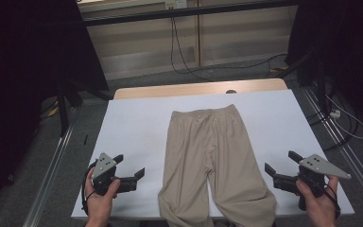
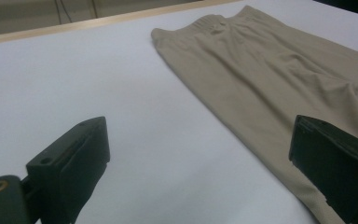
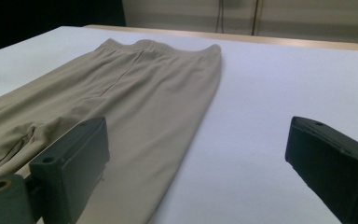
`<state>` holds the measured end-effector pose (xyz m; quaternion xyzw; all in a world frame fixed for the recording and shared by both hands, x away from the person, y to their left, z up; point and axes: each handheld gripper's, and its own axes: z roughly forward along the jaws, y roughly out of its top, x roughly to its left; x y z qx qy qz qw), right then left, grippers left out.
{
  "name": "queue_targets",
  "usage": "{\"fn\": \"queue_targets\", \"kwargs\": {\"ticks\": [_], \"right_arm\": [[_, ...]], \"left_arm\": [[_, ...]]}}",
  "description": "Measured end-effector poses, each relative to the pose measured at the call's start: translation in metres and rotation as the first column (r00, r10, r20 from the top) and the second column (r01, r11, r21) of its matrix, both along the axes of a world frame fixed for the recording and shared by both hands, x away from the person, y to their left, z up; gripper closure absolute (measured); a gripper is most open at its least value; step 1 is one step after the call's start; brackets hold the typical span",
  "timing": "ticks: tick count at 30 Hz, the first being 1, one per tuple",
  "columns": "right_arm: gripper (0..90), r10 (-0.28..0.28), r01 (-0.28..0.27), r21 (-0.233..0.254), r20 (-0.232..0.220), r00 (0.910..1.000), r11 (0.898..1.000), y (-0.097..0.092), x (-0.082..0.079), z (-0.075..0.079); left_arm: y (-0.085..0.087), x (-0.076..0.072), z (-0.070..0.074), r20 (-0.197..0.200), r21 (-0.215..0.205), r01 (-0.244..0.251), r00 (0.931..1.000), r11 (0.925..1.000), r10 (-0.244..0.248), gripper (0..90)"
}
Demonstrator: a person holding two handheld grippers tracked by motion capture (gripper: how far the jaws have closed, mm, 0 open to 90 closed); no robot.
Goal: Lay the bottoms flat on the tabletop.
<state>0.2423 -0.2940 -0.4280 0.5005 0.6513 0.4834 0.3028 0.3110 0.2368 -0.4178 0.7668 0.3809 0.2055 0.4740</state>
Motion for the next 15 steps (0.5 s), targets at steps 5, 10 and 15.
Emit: {"fn": "queue_targets", "kwargs": {"ticks": [5, 10, 15], "right_arm": [[6.0, -0.009, 0.009, 0.002, 0.003, 1.0000, 1.000, -0.0029, -0.0004, -0.0022], [6.0, 0.017, -0.017, -0.009, 0.017, 0.9997, 1.000, 0.0008, 0.0007, -0.0036], [6.0, 0.022, -0.021, -0.011, 0.020, 0.9996, 1.000, 0.0016, 0.0022, -0.0048]], "left_arm": [[-0.0021, 0.0004, -0.0001, 0.010, 0.013, 0.035, 0.9993, 0.9993, -0.035, 5.9], [-0.0016, 0.0017, -0.0021, -0.010, 0.002, 0.004, 0.9999, 1.0000, -0.004, 5.7], [-0.0016, 0.0010, -0.0008, -0.006, -0.005, 0.018, 0.9998, 0.9998, -0.018, 5.4]]}}
